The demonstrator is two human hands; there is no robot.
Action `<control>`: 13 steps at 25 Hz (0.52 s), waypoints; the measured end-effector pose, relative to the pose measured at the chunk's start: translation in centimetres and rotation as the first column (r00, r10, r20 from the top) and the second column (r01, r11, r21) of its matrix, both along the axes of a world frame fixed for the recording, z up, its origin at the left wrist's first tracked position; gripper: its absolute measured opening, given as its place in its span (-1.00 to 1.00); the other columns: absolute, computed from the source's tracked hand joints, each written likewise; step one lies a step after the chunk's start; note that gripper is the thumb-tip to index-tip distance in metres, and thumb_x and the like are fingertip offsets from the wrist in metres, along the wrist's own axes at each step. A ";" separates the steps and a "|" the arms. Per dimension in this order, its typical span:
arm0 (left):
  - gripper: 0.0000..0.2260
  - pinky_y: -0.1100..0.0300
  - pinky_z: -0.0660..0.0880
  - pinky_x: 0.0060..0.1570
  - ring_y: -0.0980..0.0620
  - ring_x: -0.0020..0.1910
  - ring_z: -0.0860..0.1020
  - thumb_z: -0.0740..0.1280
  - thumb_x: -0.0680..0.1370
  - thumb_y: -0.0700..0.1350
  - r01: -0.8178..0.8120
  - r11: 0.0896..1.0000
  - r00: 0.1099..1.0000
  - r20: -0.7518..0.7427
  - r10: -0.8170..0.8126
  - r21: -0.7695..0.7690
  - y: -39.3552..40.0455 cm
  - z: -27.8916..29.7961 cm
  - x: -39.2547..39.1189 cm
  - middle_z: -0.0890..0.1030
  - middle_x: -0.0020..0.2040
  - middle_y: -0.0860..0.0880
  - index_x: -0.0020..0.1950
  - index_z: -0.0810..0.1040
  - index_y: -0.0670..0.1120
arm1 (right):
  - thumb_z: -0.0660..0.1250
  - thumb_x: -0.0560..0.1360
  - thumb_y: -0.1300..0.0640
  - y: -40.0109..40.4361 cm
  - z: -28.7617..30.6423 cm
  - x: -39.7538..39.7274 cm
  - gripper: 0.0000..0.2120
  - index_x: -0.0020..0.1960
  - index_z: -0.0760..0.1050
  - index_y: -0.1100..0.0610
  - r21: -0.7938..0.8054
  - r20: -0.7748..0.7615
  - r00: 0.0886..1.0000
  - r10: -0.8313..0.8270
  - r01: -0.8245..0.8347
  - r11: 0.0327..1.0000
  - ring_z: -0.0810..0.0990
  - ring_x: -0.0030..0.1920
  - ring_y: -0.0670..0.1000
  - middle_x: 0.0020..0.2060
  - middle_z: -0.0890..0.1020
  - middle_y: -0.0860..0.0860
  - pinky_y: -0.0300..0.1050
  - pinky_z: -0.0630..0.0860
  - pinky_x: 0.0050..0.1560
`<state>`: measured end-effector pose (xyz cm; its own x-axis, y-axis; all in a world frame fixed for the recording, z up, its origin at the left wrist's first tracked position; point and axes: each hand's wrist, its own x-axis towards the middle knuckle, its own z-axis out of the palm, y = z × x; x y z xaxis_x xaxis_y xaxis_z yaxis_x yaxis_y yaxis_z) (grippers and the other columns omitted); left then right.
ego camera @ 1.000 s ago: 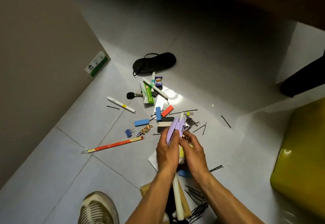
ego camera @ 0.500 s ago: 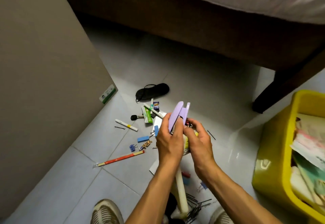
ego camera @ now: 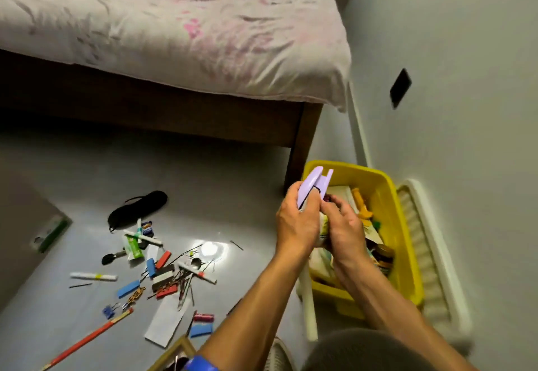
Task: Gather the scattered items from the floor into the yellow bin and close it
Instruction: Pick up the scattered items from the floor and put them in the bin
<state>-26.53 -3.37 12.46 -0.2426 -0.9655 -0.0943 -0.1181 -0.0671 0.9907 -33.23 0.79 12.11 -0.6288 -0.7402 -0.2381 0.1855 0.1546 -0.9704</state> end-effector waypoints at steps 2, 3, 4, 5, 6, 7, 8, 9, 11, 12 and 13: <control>-0.81 0.02 0.56 0.03 -0.03 -0.01 0.58 0.25 0.59 0.07 0.085 0.996 0.996 -0.002 -0.085 0.017 0.1 0.5 -3.7 0.62 0.01 0.02 0.17 0.52 0.08 | 0.39 0.37 -0.08 0.6 0.7 -3.6 -0.68 0.09 0.62 -0.03 0.012 -0.002 0.996 -0.089 0.089 0.996 0.69 0.01 0.10 -0.05 0.72 0.03 0.10 0.65 -0.03; -0.78 -0.02 0.54 0.09 -0.06 0.03 0.59 0.26 0.59 0.08 0.131 0.990 0.991 -0.033 -0.130 0.048 -0.1 0.7 -5.3 0.63 0.04 -0.01 0.19 0.53 0.06 | 0.40 0.36 -0.06 0.6 1.0 -5.1 -0.70 0.06 0.63 -0.01 0.017 -0.002 0.993 -0.120 0.120 0.993 0.69 -0.01 0.14 -0.06 0.72 0.06 0.12 0.65 -0.03; -0.75 -0.08 0.53 0.14 -0.10 0.08 0.59 0.27 0.60 0.07 0.168 0.982 0.982 -0.102 -0.159 0.091 -0.5 0.9 -6.7 0.63 0.09 -0.06 0.22 0.52 0.02 | 0.41 0.38 -0.02 0.4 1.3 -6.7 -0.73 0.05 0.64 0.02 0.015 0.001 0.990 -0.139 0.139 0.990 0.69 -0.01 0.18 -0.06 0.72 0.09 0.18 0.64 0.00; -0.72 -0.13 0.50 0.20 -0.13 0.14 0.58 0.26 0.61 0.07 0.200 0.971 0.968 -0.177 -0.175 0.131 -1.1 1.0 -7.7 0.62 0.14 -0.11 0.25 0.52 -0.02 | 0.41 0.41 0.01 -0.1 1.6 -7.9 -0.75 0.06 0.64 0.05 0.009 0.017 0.989 -0.145 0.145 0.989 0.68 0.01 0.21 -0.04 0.71 0.14 0.26 0.61 0.06; -0.66 -0.16 0.45 0.26 -0.16 0.22 0.55 0.24 0.62 0.09 0.227 0.960 0.956 -0.225 -0.188 0.165 -1.7 0.8 -8.5 0.59 0.22 -0.15 0.32 0.49 -0.06 | 0.40 0.45 0.03 -0.7 1.7 -9.1 -0.75 0.10 0.63 0.07 0.006 0.040 0.989 -0.142 0.142 0.990 0.67 0.03 0.22 0.00 0.70 0.16 0.30 0.58 0.11; -0.58 -0.16 0.39 0.33 -0.16 0.31 0.49 0.20 0.63 0.13 0.246 0.951 0.954 -0.221 -0.203 0.189 -2.2 0.5 -9.0 0.53 0.33 -0.17 0.41 0.42 -0.06 | 0.38 0.49 0.01 -1.1 1.7 -9.9 -0.72 0.17 0.60 0.06 0.006 0.077 0.989 -0.127 0.127 0.992 0.67 0.04 0.20 0.04 0.69 0.16 0.29 0.57 0.14; -0.50 -0.15 0.31 0.40 -0.15 0.41 0.40 0.16 0.62 0.19 0.253 0.944 0.959 -0.182 -0.216 0.212 -2.6 -0.1 -8.8 0.43 0.44 -0.15 0.50 0.32 -0.02 | 0.36 0.52 -0.02 -1.4 1.5 -10.5 -0.68 0.24 0.55 0.04 0.021 0.115 0.988 -0.106 0.105 0.994 0.68 0.04 0.17 0.08 0.68 0.13 0.25 0.59 0.12; -0.44 -0.13 0.23 0.46 -0.11 0.48 0.30 0.12 0.62 0.24 0.248 0.941 0.966 -0.126 -0.224 0.229 -2.7 -0.8 -8.2 0.32 0.52 -0.10 0.56 0.23 0.03 | 0.34 0.54 -0.06 -1.4 1.2 -10.7 -0.64 0.30 0.50 0.02 0.058 0.143 0.986 -0.087 0.080 0.995 0.69 0.02 0.12 0.09 0.68 0.08 0.17 0.63 0.04; -0.43 -0.06 0.18 0.48 -0.06 0.51 0.24 0.08 0.61 0.28 0.208 0.951 0.977 -0.009 -0.211 0.228 -2.6 -2.9 -6.3 0.25 0.55 -0.02 0.57 0.19 0.08 | 0.32 0.55 -0.08 -0.8 0.2 -10.3 -0.66 0.28 0.49 -0.01 0.160 0.125 0.990 -0.069 0.048 0.986 0.69 -0.07 0.02 0.04 0.68 0.00 -0.07 0.61 -0.21; -0.45 -0.05 0.23 0.46 -0.05 0.48 0.29 0.07 0.61 0.28 0.192 0.957 0.979 0.029 -0.203 0.217 -2.6 -4.1 -5.0 0.31 0.53 -0.02 0.55 0.25 0.08 | 0.32 0.55 -0.05 -0.6 -0.6 -9.6 -0.69 0.25 0.51 0.01 0.198 0.081 0.995 -0.059 0.042 0.979 0.67 -0.09 -0.01 0.02 0.68 0.00 -0.14 0.55 -0.25; -0.50 -0.05 0.32 0.42 -0.04 0.42 0.39 0.07 0.62 0.26 0.191 0.957 0.978 0.042 -0.205 0.220 -2.5 -5.1 -3.7 0.40 0.47 -0.04 0.50 0.34 0.08 | 0.33 0.55 -0.01 -0.3 -1.4 -8.8 -0.73 0.23 0.53 0.03 0.239 0.018 0.999 -0.037 0.032 0.971 0.65 -0.09 -0.03 0.04 0.67 0.01 -0.16 0.50 -0.23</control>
